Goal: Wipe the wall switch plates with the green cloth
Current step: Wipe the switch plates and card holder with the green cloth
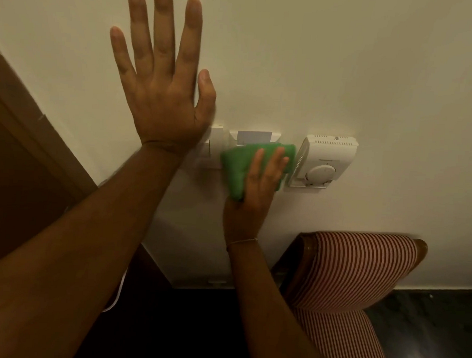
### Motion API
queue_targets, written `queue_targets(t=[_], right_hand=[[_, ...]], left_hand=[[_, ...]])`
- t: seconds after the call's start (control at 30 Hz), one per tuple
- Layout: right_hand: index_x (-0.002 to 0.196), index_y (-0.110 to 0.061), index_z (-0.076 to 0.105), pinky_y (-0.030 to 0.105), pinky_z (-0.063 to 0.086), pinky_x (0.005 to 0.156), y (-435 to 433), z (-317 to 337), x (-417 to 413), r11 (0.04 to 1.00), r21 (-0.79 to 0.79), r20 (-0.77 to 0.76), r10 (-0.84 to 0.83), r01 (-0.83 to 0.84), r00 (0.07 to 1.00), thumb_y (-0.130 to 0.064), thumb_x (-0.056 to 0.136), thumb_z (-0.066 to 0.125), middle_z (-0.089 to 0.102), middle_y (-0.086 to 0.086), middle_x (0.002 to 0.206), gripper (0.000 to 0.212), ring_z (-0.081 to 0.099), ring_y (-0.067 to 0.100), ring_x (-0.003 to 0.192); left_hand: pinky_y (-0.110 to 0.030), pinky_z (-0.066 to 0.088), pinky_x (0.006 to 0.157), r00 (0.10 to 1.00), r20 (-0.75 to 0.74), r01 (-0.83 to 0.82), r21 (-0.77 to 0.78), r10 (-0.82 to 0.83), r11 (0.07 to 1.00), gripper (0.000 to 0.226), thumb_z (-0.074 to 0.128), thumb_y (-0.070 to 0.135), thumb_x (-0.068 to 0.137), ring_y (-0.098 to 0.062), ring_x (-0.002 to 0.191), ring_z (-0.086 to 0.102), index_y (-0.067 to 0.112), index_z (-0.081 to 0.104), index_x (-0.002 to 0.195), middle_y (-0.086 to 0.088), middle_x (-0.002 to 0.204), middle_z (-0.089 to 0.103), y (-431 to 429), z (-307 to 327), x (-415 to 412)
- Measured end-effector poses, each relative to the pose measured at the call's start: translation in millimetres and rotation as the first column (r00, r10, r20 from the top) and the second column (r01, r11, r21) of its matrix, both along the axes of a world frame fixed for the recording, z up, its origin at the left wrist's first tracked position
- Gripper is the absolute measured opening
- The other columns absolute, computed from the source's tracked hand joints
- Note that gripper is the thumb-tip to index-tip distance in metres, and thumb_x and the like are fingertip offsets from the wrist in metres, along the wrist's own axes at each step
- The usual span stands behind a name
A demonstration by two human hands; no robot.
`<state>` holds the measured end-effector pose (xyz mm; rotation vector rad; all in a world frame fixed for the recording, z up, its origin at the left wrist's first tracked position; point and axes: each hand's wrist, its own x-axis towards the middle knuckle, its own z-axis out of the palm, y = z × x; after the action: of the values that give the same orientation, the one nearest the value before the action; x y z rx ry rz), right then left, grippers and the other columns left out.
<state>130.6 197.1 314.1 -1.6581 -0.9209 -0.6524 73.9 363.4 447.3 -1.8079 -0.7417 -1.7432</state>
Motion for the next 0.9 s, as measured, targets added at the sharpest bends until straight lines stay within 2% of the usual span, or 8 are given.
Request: queue_targets(t=[0.13,0.2,0.33,0.4,0.5,0.63,0.77,0.9], right_hand=[[0.168,-0.02,0.014,0.042,0.005,0.136,12,4,-14,0.994,0.108,-0.162,0.007,0.011,0.987,-0.025,0.116,0.028,-0.005,-0.006,0.178,0.054,-0.004,0.027,0.166],[0.168,-0.027,0.008,0.043,0.001,0.135,22,4,-31,0.995,0.063,-0.086,0.078,-0.073,0.993,-0.024,0.117,0.028,-0.007,-0.006,0.178,0.056,-0.007,0.026,0.166],[0.169,-0.027,0.003,0.046,0.007,0.135,26,-6,-33,0.986,-0.09,0.138,0.152,-0.141,0.979,-0.011,0.102,0.067,-0.01,-0.006,0.178,0.094,-0.005,0.024,0.167],[0.169,-0.025,0.007,0.045,0.008,0.135,17,-12,-17,0.989,-0.09,0.15,0.126,-0.114,0.981,-0.019,0.11,0.057,-0.008,-0.006,0.178,0.078,-0.004,0.023,0.167],[0.169,-0.031,0.007,0.041,0.009,0.136,2,-18,1,0.999,-0.012,0.005,0.038,-0.038,0.999,-0.029,0.117,0.033,-0.007,-0.006,0.178,0.058,-0.004,0.024,0.167],[0.169,-0.027,0.011,0.041,0.006,0.135,15,-16,-15,0.996,0.081,-0.166,0.061,-0.048,0.984,-0.008,0.108,0.038,-0.004,0.0,0.179,0.07,-0.003,0.031,0.167],[0.169,-0.029,0.004,0.047,0.006,0.133,21,-26,-36,0.986,-0.114,0.016,0.123,-0.121,0.992,-0.014,0.107,0.048,-0.01,-0.004,0.178,0.078,-0.01,0.026,0.166],[0.164,-0.017,0.02,0.051,0.015,0.134,4,-29,-30,0.938,-0.269,0.105,0.254,-0.219,0.961,-0.005,0.094,0.069,0.006,0.0,0.175,0.086,-0.001,0.025,0.167]], left_hand=[[-0.055,0.002,0.142,1.0,-0.023,0.011,-0.006,-0.011,1.0,0.076,0.043,0.039,0.112,-0.022,0.178,0.003,0.035,0.01,0.181,-0.013,0.179,0.02,-4,-2,0],[-0.056,0.003,0.142,1.0,-0.024,0.009,-0.02,-0.01,1.0,0.074,0.042,0.04,0.113,-0.023,0.178,0.005,0.033,0.012,0.181,-0.015,0.179,0.022,-6,-2,-1],[-0.055,0.002,0.142,1.0,-0.018,0.014,-0.02,-0.014,1.0,0.073,0.041,0.038,0.113,-0.019,0.175,-0.004,0.032,0.014,0.181,-0.013,0.18,0.018,-5,1,-2],[-0.055,0.002,0.143,1.0,-0.018,0.018,-0.026,-0.018,1.0,0.073,0.041,0.038,0.113,-0.019,0.175,-0.004,0.033,0.014,0.181,-0.012,0.18,0.019,-6,0,-2],[-0.054,0.001,0.143,1.0,-0.013,0.003,-0.028,-0.003,1.0,0.075,0.041,0.038,0.113,-0.019,0.175,-0.004,0.035,0.011,0.181,-0.01,0.18,0.019,-6,1,-3],[-0.054,0.001,0.142,0.999,-0.046,0.002,-0.047,-0.004,0.999,0.075,0.041,0.039,0.114,-0.023,0.177,-0.001,0.034,0.009,0.181,-0.011,0.18,0.018,-9,4,-5],[-0.057,0.003,0.141,0.996,-0.095,-0.009,-0.101,-0.001,0.995,0.067,0.035,0.041,0.116,-0.046,0.168,0.025,0.019,0.027,0.18,-0.023,0.178,0.03,-18,4,-9],[-0.051,-0.008,0.141,0.987,-0.16,-0.026,-0.161,0.0,0.987,0.074,0.031,0.043,0.116,-0.032,0.178,-0.001,0.026,0.005,0.184,-0.016,0.183,0.011,-28,11,-16]])
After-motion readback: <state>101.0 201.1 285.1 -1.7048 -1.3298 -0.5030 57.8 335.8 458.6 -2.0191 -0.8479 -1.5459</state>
